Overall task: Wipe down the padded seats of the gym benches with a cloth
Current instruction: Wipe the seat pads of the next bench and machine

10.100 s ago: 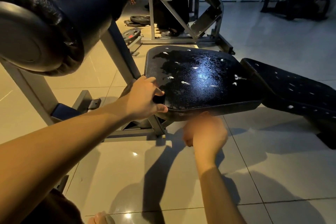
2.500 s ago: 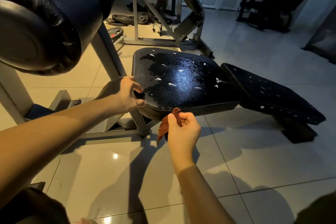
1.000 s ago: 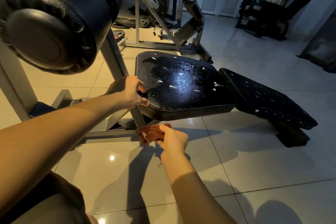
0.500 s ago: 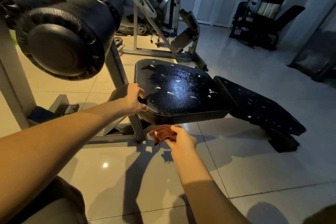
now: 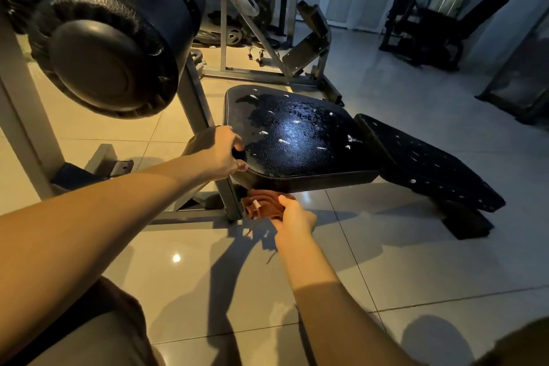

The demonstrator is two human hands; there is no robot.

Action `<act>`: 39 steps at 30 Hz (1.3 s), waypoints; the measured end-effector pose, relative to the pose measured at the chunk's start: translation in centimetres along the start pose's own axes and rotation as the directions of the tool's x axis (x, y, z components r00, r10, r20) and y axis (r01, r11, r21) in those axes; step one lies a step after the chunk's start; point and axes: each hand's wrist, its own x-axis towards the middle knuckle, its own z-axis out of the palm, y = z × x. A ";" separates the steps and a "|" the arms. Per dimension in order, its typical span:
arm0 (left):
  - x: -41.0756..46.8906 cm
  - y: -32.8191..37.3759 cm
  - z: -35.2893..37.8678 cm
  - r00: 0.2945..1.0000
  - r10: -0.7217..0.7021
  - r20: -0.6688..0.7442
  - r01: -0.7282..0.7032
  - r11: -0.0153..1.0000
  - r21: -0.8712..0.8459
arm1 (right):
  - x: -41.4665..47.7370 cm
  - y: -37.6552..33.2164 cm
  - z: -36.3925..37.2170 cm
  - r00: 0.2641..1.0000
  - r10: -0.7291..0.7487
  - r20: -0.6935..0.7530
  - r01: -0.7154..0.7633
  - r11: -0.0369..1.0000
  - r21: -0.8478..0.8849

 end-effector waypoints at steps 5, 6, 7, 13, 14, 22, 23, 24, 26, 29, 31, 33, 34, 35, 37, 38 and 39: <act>0.1 0.1 0.0 0.999 0.032 0.009 -0.032 0.999 -0.007 | 0.2 -1.6 -0.6 0.998 -0.020 0.065 0.018 0.999 0.027; 0.1 0.2 -0.1 0.999 0.029 0.014 -0.029 1.000 0.006 | 0.3 -1.7 -0.5 0.996 -0.027 0.081 0.023 0.999 0.041; 0.1 0.3 -0.3 1.000 0.022 0.014 -0.022 1.000 0.015 | 0.5 -1.7 -0.4 0.996 -0.017 0.084 0.014 0.999 0.045; -0.3 0.8 -0.9 0.997 0.047 0.055 -0.053 0.992 0.117 | 1.5 -0.9 -1.7 0.986 -0.106 0.129 0.140 0.946 -0.293; -0.4 1.0 -1.0 0.996 0.047 0.072 -0.056 0.989 0.137 | 1.4 -1.5 -2.1 0.968 -0.152 0.198 0.213 0.918 -0.334; -2.9 5.0 -4.4 0.950 0.145 0.277 -0.045 0.940 -0.338 | -4.5 -11.2 -1.4 0.742 -0.292 0.603 0.610 0.668 -0.427; -3.4 5.5 -4.8 0.918 0.172 0.357 0.000 0.901 -0.434 | -5.5 -12.3 -1.2 0.724 -0.286 0.628 0.628 0.649 -0.429; -3.7 5.6 -5.1 0.888 0.196 0.417 0.036 0.873 -0.487 | -6.5 -13.4 -0.8 0.707 -0.279 0.649 0.645 0.631 -0.431; -4.2 6.0 -5.8 0.852 0.242 0.464 0.063 0.833 -0.550 | -8.1 -15.0 -0.3 0.683 -0.283 0.674 0.678 0.590 -0.439; -4.5 7.0 -6.4 0.864 0.258 0.433 0.093 0.763 -0.640 | -9.6 -16.2 0.4 0.681 -0.375 0.629 0.697 0.596 -0.399; -4.8 8.0 -6.4 0.910 0.212 0.356 0.101 0.720 -0.686 | -9.5 -16.2 0.7 0.714 -0.389 0.582 0.652 0.672 -0.351; -5.0 8.9 -6.0 0.942 0.152 0.299 0.115 0.694 -0.711 | -9.0 -16.0 1.1 0.760 -0.323 0.564 0.574 0.740 -0.350; -5.0 9.2 -5.6 0.955 0.105 0.276 0.132 0.685 -0.716 | -8.6 -15.8 1.5 0.768 -0.303 0.565 0.561 0.744 -0.364; -5.0 9.4 -5.3 0.967 0.048 0.251 0.152 0.681 -0.717 | -7.9 -15.8 2.1 0.766 -0.304 0.566 0.570 0.728 -0.381; -4.5 9.6 -4.3 0.979 -0.064 0.194 0.183 0.695 -0.696 | -6.3 -15.9 3.8 0.749 -0.329 0.575 0.608 0.685 -0.400; -4.1 9.6 -3.8 0.981 -0.110 0.162 0.191 0.717 -0.670 | -5.3 -15.9 4.9 0.742 -0.343 0.577 0.626 0.664 -0.410; -3.6 9.5 -3.2 0.981 -0.146 0.127 0.194 0.739 -0.645 | -4.3 -16.0 6.1 0.730 -0.359 0.582 0.648 0.635 -0.421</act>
